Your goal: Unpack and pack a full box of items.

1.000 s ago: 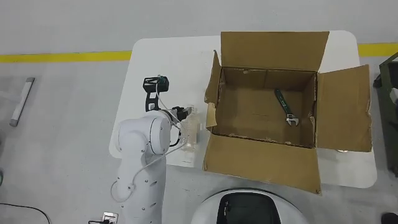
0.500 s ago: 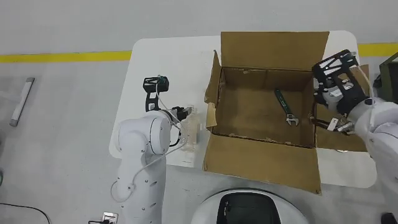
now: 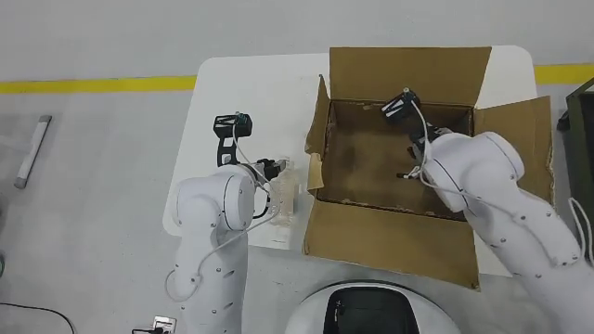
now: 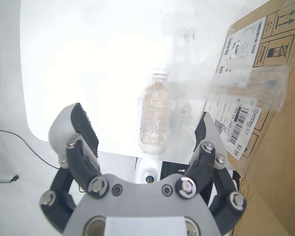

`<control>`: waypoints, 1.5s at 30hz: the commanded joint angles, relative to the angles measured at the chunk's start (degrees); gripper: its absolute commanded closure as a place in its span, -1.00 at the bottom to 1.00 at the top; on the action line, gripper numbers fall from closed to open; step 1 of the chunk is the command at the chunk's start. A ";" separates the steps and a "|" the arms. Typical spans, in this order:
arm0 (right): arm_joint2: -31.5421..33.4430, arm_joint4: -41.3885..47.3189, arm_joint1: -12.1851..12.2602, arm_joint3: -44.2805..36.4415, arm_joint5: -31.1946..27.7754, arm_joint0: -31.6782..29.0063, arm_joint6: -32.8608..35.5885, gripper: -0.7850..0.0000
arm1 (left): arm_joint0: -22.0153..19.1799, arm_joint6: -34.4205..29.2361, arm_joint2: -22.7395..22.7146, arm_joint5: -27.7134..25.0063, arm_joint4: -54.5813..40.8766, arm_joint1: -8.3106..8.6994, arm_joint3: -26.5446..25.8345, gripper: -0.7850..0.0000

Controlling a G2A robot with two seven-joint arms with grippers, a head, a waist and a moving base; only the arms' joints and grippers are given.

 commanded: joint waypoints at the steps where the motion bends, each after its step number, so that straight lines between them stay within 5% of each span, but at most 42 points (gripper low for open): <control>1: 0.13 -0.01 0.03 -0.06 -0.06 -0.11 -0.05 1.00 | 0.00 0.00 0.00 0.00 0.00 0.00 0.00 -1.00; 10: -0.11 -0.46 0.07 0.39 -0.96 -0.81 -1.13 1.00 | 0.00 0.00 0.00 0.00 0.00 0.00 0.00 -1.00; 14: -2.36 -8.19 0.00 1.06 -2.41 -1.83 -0.74 1.00 | 0.00 0.00 0.00 0.00 0.00 0.00 0.00 -1.00; 21: -3.72 -13.58 -0.66 5.06 -1.93 -2.71 -1.43 0.18 | 0.00 0.00 0.00 0.00 0.00 0.00 0.00 -1.00; 45: -1.83 -9.46 -3.47 15.16 -1.87 -1.01 -7.38 0.15 | 0.00 0.00 0.00 0.00 0.00 0.00 0.00 -1.00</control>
